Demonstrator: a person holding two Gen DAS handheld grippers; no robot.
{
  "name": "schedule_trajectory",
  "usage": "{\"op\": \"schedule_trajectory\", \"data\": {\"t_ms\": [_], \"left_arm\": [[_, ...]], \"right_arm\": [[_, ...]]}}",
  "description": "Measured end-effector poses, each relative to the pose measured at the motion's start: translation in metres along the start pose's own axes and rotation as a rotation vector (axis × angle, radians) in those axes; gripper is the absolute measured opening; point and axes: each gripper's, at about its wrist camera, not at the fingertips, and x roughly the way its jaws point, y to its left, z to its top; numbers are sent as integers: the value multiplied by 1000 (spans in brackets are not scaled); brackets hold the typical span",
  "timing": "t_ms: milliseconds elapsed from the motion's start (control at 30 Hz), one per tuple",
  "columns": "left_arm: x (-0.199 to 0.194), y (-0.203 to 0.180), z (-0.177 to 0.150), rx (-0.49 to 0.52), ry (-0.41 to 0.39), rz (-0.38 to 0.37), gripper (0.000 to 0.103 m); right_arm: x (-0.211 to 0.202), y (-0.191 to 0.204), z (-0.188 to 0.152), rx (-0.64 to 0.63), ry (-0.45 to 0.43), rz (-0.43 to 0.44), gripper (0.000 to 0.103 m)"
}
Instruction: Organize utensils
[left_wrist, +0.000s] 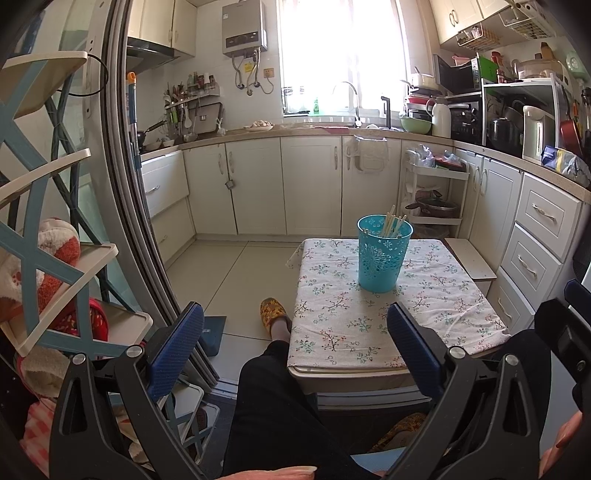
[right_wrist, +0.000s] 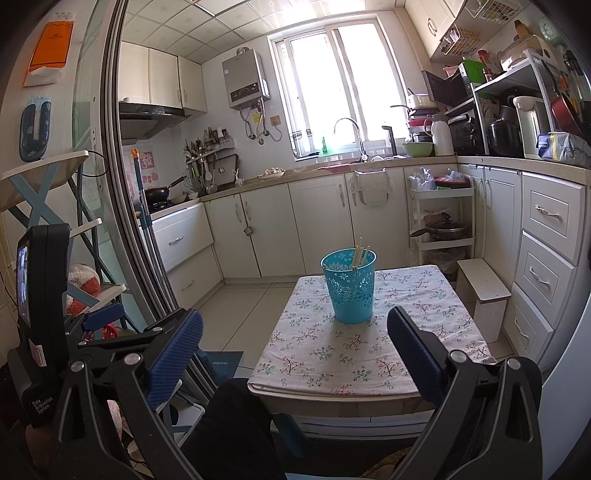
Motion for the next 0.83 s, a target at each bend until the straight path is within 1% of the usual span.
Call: {"op": "schedule_trajectory", "data": {"t_ms": [233, 300, 333, 400, 433, 533, 633, 733, 833], "left_arm": [[1, 4, -4, -6, 5, -7, 95], [-1, 7, -8, -18, -11, -40, 95], [-1, 7, -9, -22, -23, -45, 95], [-3, 5, -11, -8, -42, -26, 95], [-1, 4, -12, -4, -37, -24, 95], [16, -2, -8, 7, 12, -44, 95], [40, -8, -8, 13, 90, -71, 95], [58, -15, -9, 30, 114, -63, 95], [85, -21, -8, 41, 151, -64, 95]], "right_arm": [[-1, -1, -2, 2, 1, 0, 96], [-3, -2, -3, 4, -4, 0, 96], [-2, -2, -4, 5, -7, 0, 96], [-3, -4, -6, 5, -12, -3, 96], [-1, -5, -5, 5, -12, -4, 96], [2, -11, -4, 7, -16, -22, 96], [13, -25, -2, 24, 1, -52, 96], [30, -40, -1, 36, 28, -91, 96], [57, -59, 0, 47, 66, -141, 96]]}}
